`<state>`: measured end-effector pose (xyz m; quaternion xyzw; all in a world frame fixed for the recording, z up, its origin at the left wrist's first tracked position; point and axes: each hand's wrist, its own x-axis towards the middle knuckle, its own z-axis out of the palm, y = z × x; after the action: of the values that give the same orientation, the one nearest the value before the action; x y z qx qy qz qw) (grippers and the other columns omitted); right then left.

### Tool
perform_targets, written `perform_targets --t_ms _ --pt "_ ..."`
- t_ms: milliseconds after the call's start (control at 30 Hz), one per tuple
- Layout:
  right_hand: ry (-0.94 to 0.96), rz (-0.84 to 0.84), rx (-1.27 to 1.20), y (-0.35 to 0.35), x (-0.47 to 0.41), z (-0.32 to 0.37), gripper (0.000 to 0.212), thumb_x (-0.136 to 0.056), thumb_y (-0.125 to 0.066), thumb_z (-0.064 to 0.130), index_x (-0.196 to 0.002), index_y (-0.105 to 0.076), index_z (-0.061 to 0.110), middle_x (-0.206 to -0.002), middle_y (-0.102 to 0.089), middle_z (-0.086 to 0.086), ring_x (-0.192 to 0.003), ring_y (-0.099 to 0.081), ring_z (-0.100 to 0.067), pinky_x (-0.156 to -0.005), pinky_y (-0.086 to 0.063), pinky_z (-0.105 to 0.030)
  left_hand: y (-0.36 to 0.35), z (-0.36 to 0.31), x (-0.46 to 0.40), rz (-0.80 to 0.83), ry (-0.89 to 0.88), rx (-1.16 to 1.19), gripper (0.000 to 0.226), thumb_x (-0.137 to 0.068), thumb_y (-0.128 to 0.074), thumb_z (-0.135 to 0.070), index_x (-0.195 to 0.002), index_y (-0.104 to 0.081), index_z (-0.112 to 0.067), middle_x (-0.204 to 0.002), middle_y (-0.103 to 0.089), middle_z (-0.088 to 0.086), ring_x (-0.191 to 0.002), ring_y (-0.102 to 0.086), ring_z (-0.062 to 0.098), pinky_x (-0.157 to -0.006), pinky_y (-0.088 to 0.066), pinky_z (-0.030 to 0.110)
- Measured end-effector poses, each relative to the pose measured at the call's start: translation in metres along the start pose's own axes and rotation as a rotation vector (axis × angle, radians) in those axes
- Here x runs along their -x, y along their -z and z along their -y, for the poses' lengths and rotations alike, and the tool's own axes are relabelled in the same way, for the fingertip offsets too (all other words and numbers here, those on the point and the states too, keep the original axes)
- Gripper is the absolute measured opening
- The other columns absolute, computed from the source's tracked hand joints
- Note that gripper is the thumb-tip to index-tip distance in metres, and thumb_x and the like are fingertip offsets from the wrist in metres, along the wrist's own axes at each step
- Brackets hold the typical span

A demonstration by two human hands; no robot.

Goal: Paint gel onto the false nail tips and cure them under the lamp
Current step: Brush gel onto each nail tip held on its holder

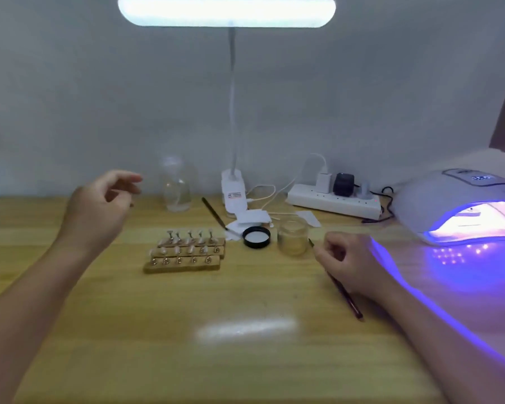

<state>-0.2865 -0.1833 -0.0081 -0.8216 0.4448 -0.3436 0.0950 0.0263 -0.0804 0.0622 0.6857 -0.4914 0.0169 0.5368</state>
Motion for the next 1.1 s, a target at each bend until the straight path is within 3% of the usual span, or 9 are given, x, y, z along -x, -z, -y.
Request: perform_targets --t_ms 67,233,367,533,700,767,867,1000,1100 --pt "-0.008 0.04 0.033 -0.001 0.0 0.002 0.034 -0.071 -0.056 0.04 -0.052 -0.036 0.021 -0.044 -0.042 0.009 -0.048 -0.039 -0.006 -0.047 -0.031 -0.023 0.008 0.032 0.007 0.095 0.135 -0.111 0.032 -0.085 -0.043 0.009 -0.1 -0.058 -0.014 -0.095 -0.06 0.008 -0.079 -0.052 0.022 -0.049 -0.034 0.004" --pt "-0.042 0.12 0.154 -0.001 -0.004 0.0 0.03 -0.067 -0.056 0.042 -0.055 -0.038 0.021 -0.051 -0.049 0.007 -0.053 -0.045 -0.01 -0.048 -0.033 -0.026 0.003 0.056 0.024 0.557 0.324 -0.153 0.03 -0.077 -0.056 0.014 -0.1 -0.056 -0.004 -0.081 -0.053 0.002 -0.072 -0.048 0.014 -0.065 -0.038 0.015" --pt "-0.008 0.183 0.231 0.001 -0.009 0.001 0.026 -0.071 -0.059 0.036 -0.06 -0.039 0.025 -0.058 -0.053 0.009 -0.062 -0.051 -0.012 -0.052 -0.035 -0.026 0.004 0.051 0.023 0.582 0.29 -0.151 0.022 -0.072 -0.072 0.002 -0.075 -0.061 -0.017 -0.077 -0.061 0.0 -0.07 -0.054 0.01 -0.06 -0.039 0.01" --pt "0.008 0.26 0.351 0.007 -0.01 0.007 0.023 -0.076 -0.058 0.036 -0.066 -0.038 0.031 -0.066 -0.052 0.013 -0.063 -0.047 -0.005 -0.048 -0.028 -0.021 0.004 0.043 0.026 0.659 0.225 -0.146 0.017 -0.064 -0.081 -0.011 -0.069 -0.065 -0.01 -0.066 -0.061 -0.002 -0.061 -0.053 0.009 -0.051 -0.037 0.006" --pt "-0.009 0.386 0.19 0.013 -0.013 0.005 0.02 -0.076 -0.06 0.023 -0.066 -0.044 0.031 -0.064 -0.053 0.011 -0.063 -0.051 -0.008 -0.053 -0.036 -0.021 0.001 0.033 0.029 0.725 0.121 -0.185 0.018 -0.062 -0.082 -0.01 -0.067 -0.066 -0.015 -0.057 -0.062 -0.008 -0.049 -0.05 -0.005 -0.052 -0.037 0.006" --pt "-0.025 0.363 0.043 0.015 -0.013 0.003 0.019 -0.076 -0.06 0.02 -0.066 -0.05 0.032 -0.053 -0.052 0.01 -0.053 -0.047 -0.006 -0.051 -0.038 -0.018 -0.002 0.027 0.032 0.764 0.086 -0.17 0.019 -0.06 -0.083 -0.011 -0.065 -0.066 -0.018 -0.057 -0.063 -0.01 -0.053 -0.052 -0.002 -0.056 -0.039 0.01" --pt "-0.186 0.193 -0.387 0.021 -0.016 0.003 0.016 -0.08 -0.056 0.015 -0.074 -0.065 0.027 -0.045 -0.049 0.01 -0.041 -0.04 -0.003 -0.044 -0.037 -0.011 -0.016 0.014 0.043 0.816 0.036 -0.134 0.019 -0.06 -0.084 -0.017 -0.064 -0.066 -0.022 -0.06 -0.064 -0.011 -0.058 -0.053 -0.001 -0.061 -0.042 0.014" --pt "-0.53 0.023 -1.327 0.036 -0.022 0.004 0.03 -0.092 -0.04 0.008 -0.086 -0.069 0.015 -0.057 -0.062 0.004 -0.045 -0.052 -0.003 -0.043 -0.045 -0.014 -0.049 -0.002 0.066 0.777 -0.025 -0.01 0.019 -0.063 -0.081 -0.025 -0.069 -0.064 -0.026 -0.062 -0.061 -0.009 -0.06 -0.052 -0.001 -0.065 -0.046 0.021" --pt "-0.476 0.041 -1.708 0.046 -0.019 0.004 0.024 -0.081 -0.05 0.008 -0.08 -0.073 0.017 -0.082 -0.072 0.003 -0.065 -0.066 -0.002 -0.052 -0.051 -0.014 -0.066 -0.007 0.073 0.724 -0.069 0.001 0.017 -0.066 -0.078 -0.032 -0.072 -0.062 -0.03 -0.062 -0.056 -0.012 -0.058 -0.048 -0.004 -0.057 -0.039 0.013"
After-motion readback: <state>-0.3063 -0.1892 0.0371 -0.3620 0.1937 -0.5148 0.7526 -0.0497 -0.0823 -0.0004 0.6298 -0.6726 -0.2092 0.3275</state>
